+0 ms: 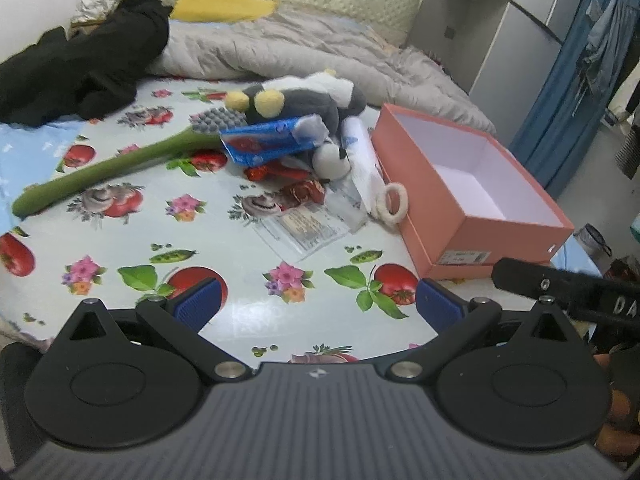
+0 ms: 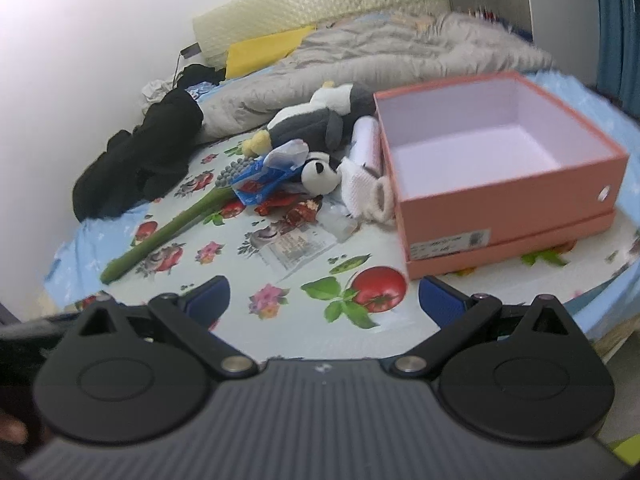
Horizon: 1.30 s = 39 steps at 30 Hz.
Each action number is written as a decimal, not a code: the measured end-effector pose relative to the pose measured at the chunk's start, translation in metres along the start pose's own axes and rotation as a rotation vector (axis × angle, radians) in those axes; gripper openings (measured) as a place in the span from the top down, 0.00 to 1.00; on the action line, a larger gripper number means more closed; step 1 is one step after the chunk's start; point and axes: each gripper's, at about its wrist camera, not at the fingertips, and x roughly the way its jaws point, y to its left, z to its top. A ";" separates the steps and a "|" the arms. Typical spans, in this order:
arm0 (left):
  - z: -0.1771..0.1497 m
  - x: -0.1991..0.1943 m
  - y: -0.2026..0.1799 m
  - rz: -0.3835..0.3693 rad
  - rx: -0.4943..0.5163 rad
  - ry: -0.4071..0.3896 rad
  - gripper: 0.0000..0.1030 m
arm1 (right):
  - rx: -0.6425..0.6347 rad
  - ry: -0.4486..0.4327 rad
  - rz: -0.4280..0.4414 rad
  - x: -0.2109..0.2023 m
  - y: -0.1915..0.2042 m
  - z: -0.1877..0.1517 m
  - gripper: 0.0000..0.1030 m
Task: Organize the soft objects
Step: 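Reach the left tool to the clear bread packet and close on it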
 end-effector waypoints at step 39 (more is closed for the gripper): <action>0.045 0.238 0.017 -0.118 0.349 0.139 0.00 | -0.169 0.174 -0.056 0.222 0.008 0.058 0.67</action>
